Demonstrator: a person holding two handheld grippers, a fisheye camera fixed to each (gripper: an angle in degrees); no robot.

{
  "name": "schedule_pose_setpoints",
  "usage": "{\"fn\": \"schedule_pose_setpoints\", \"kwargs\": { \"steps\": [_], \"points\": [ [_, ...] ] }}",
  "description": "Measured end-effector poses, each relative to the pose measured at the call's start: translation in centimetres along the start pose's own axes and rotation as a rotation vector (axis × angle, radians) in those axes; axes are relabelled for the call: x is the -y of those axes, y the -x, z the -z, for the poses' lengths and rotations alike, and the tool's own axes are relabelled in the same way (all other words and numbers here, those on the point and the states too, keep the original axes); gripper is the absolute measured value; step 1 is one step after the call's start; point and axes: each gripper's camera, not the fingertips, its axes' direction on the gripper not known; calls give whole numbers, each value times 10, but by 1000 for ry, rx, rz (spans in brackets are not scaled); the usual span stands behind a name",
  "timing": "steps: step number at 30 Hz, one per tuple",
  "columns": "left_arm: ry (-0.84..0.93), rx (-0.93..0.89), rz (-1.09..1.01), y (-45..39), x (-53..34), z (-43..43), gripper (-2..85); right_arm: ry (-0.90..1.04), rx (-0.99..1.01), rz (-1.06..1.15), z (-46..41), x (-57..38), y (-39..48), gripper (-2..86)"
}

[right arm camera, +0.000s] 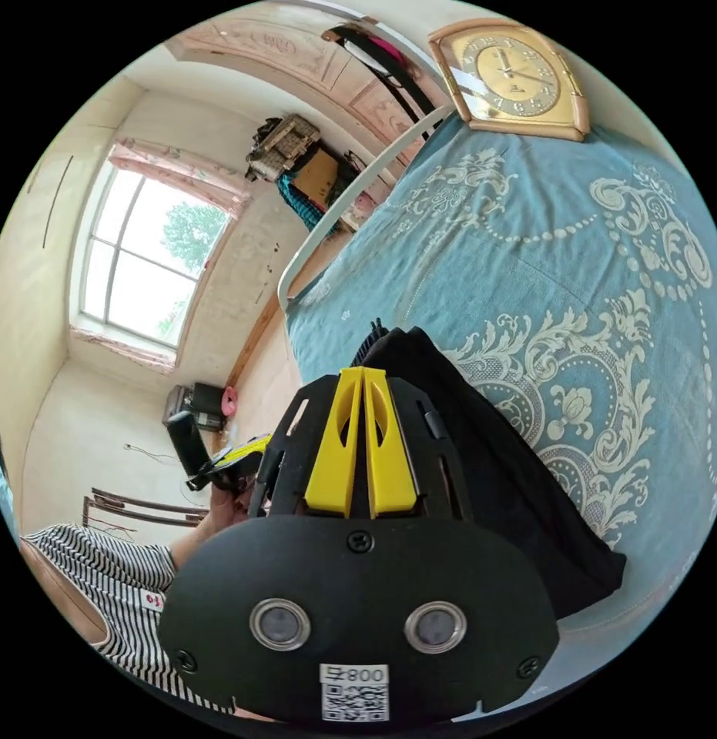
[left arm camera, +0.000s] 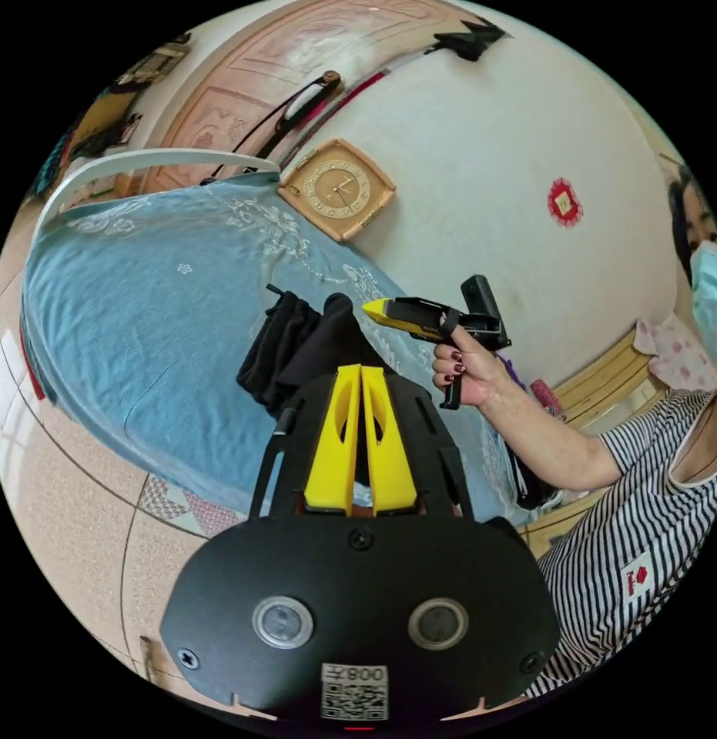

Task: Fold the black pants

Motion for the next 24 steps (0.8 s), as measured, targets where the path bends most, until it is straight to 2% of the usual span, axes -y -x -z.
{"fn": "schedule_pose_setpoints", "kwargs": {
  "steps": [2,4,9,16,19,24],
  "points": [
    [60,107,-17,-5,2,-17,1,46,-113,34,-21,13,13,1],
    [108,294,-6,-2,-3,-33,1,106,-210,64,-43,26,24,1],
    [67,264,31,7,-26,-40,1,185,-351,159,-86,47,51,1],
    [18,252,19,-16,-53,-37,1,165,-261,160,-76,51,57,1],
    [41,305,-13,-26,-63,-43,1,65,-329,174,-62,52,63,1],
    [78,328,-10,-26,-77,-65,1,175,-333,99,-92,67,32,1]
  ]
}}
